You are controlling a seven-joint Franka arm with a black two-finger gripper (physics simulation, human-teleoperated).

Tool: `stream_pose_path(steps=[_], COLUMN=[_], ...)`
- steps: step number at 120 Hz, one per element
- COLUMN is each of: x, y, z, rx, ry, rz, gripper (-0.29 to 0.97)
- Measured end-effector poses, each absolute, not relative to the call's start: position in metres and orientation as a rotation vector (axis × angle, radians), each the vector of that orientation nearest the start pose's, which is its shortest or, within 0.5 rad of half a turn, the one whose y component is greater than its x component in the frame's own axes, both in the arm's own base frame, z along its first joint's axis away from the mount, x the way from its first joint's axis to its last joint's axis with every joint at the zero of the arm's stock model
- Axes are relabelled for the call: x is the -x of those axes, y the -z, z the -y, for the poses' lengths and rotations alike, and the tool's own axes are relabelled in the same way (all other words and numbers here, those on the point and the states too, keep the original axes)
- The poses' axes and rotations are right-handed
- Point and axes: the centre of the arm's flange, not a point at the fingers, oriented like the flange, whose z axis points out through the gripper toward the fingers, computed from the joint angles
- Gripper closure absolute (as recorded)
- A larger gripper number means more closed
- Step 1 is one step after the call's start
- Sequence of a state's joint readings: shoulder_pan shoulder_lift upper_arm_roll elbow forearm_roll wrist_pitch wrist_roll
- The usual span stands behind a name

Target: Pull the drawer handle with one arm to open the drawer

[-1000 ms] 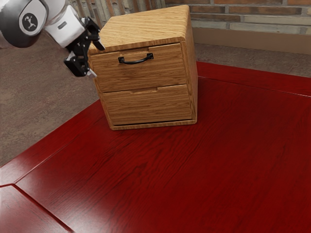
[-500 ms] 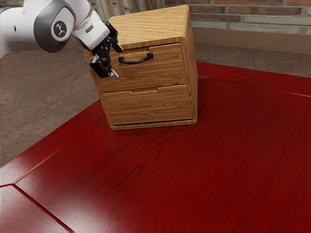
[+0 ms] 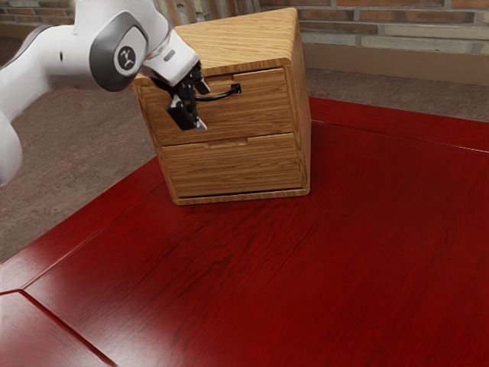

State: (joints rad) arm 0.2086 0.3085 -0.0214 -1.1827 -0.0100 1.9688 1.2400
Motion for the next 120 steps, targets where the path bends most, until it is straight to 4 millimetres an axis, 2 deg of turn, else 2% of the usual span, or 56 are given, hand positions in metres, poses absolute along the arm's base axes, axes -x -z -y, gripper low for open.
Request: stream_pose_path(steps=[14,25,43,52,70,76,99,120], x=[-0.669,-0.676,-0.689,-0.688,-0.672,-0.661,-0.605,-0.604], y=[-0.68,-0.67,-0.643,-0.641,-0.633,-0.634,-0.67,-0.65], z=[-0.13,-0.132,-0.134,-0.128,-0.11,-0.105,-0.097,-0.098], rx=[2.404,2.417,2.45,2.452,2.47,2.47,2.442,2.463], ry=[0.564,0.558,0.532,0.527,0.499,0.496,0.546,0.528], rz=[-1.366,-1.36,-1.36,-1.365,-1.395,-1.401,-1.366,-1.364], gripper=[0.0,0.0,0.0,0.0,-0.02,0.03,0.01,0.0])
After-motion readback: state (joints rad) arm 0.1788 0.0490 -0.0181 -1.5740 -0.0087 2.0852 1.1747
